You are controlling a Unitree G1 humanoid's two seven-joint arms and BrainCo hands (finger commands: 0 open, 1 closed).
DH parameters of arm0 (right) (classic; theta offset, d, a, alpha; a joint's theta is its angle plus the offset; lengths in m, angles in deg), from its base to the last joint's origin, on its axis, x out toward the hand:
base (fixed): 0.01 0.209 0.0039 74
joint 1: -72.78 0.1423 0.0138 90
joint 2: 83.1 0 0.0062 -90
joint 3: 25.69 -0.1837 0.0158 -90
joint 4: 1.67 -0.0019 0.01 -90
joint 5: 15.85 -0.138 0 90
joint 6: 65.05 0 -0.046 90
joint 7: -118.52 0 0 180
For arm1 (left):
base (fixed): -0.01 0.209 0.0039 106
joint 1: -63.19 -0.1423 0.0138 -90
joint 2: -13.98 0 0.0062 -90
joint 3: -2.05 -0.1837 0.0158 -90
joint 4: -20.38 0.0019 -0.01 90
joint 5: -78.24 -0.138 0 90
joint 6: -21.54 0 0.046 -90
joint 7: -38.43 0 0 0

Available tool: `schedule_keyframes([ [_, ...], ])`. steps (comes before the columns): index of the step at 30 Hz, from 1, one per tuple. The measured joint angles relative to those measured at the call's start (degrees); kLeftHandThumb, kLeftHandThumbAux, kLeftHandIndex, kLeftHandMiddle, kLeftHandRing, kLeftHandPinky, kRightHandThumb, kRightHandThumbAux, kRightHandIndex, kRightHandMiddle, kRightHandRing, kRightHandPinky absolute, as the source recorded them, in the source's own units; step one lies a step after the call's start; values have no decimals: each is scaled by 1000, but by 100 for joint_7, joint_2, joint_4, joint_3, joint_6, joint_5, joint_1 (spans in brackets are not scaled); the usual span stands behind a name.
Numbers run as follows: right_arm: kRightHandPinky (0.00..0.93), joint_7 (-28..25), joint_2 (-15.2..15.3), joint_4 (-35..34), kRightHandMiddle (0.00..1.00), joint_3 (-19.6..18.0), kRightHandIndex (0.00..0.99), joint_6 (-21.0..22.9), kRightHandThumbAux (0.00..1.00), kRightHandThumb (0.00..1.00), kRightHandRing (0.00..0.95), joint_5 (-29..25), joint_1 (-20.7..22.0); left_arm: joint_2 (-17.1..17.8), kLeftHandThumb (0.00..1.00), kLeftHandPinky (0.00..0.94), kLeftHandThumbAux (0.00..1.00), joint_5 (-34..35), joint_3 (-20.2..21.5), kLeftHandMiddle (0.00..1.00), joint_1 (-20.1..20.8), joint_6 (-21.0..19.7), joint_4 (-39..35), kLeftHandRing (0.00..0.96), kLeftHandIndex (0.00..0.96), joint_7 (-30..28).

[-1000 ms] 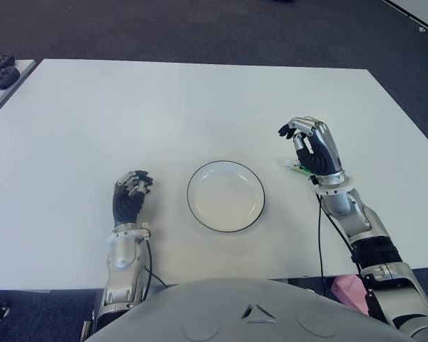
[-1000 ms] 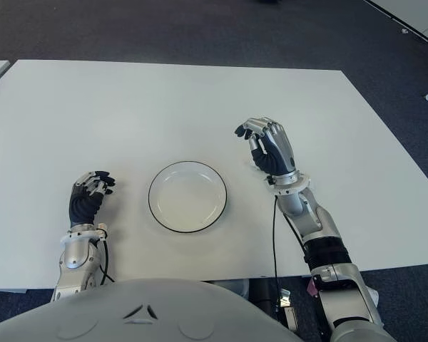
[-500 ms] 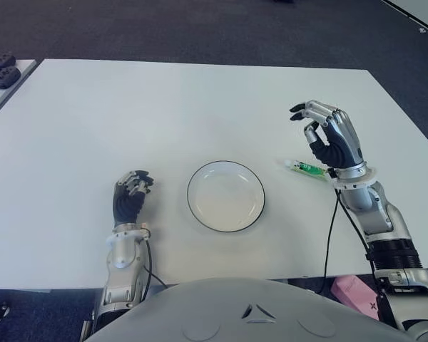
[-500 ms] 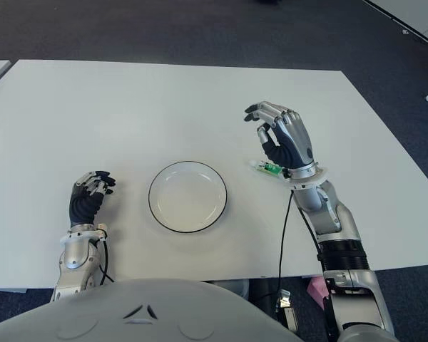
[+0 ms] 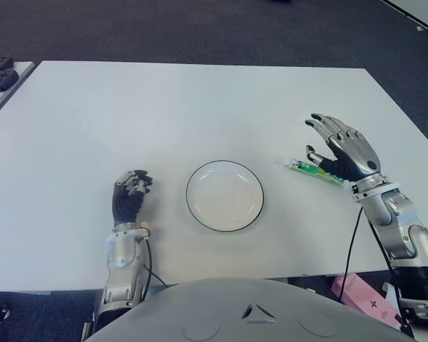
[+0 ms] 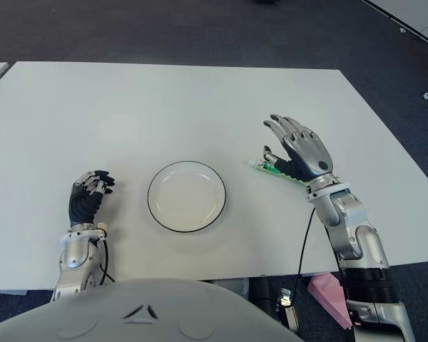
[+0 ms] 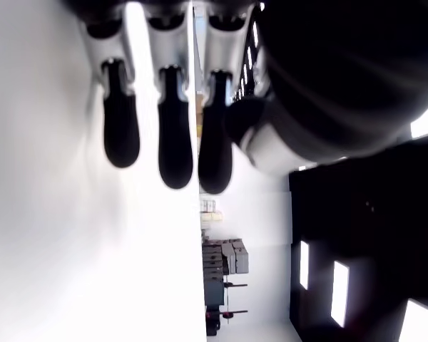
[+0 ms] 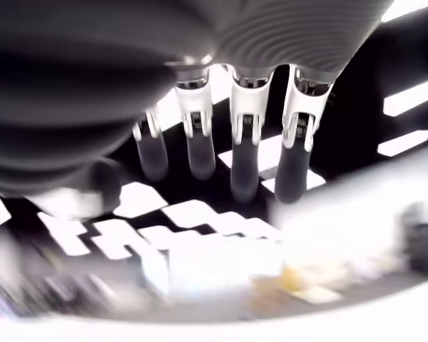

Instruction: Put the toothpaste on the table into the plate.

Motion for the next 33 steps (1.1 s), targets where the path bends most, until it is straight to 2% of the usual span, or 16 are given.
schedule_keyframes([
  [4,0,-779,1,-252,0,28,0,709,137,528,0,72,-19,-2,706,523,721,-9,-3,521,9,0,15,516,429,0],
  [11,0,-1591,-37,-485,0,126,0,1576,112,513,0,74,-25,4,706,526,720,-9,-2,537,57,4,51,526,431,0],
  [22,0,-2100,-258,-587,0,361,0,2469,113,518,0,88,10,5,707,512,719,-10,0,534,86,41,94,516,431,0],
  [33,0,-2170,-431,-245,0,785,0,3036,114,547,0,211,105,5,707,510,719,4,41,551,85,53,113,528,431,0],
])
